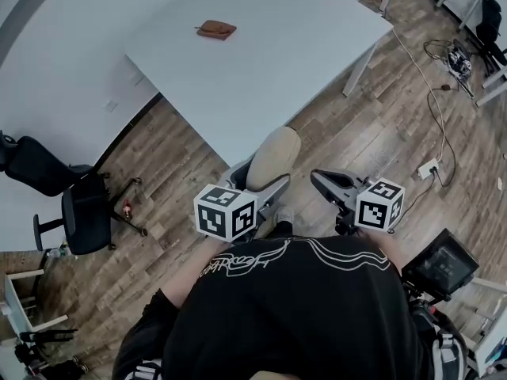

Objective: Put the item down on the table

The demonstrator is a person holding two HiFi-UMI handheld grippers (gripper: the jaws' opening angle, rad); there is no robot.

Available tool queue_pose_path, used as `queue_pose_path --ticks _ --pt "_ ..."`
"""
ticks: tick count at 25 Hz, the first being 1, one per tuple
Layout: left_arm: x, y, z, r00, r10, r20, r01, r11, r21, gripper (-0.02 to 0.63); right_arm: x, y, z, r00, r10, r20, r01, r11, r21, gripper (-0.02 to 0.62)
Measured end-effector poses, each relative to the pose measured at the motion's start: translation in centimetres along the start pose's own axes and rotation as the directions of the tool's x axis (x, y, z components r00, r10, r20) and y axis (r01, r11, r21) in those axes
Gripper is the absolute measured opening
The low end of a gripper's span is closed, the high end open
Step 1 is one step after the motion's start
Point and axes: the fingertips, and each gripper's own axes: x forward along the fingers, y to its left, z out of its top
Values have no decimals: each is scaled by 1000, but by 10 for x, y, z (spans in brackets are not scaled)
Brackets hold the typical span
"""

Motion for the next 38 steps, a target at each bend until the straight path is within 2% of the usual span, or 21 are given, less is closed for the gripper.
queue_pose_path --ticks 6,14,19,25,29,33,35,38 --pt "20 45 38 1000 -20 7 20 1000 12 385 41 -18 41 1000 -15 2 16 1000 -16 5" --pt "43 73 63 999 -35 3 35 999 25 385 62 -36 64 999 -46 5 46 999 -14 5" --pt "56 87 73 1000 -20 4 20 999 36 385 67 -44 67 998 -56 -19 55 998 -34 5" --pt "74 114 92 997 71 6 -71 988 136 385 70 -57 79 998 -66 -8 66 997 -36 5" --pt "99 143 109 990 142 18 -142 961 237 385 75 -67 82 997 -72 -13 72 997 -25 5" --pt "136 182 111 975 223 -5 -210 924 318 385 77 -79 80 996 -86 -29 86 996 -6 5" --pt "155 202 107 965 261 -24 -238 910 340 385 78 -83 81 995 -90 -34 90 996 0 5" --pt "174 227 101 954 294 -59 -258 903 343 385 79 -88 81 994 -103 -40 103 995 8 5"
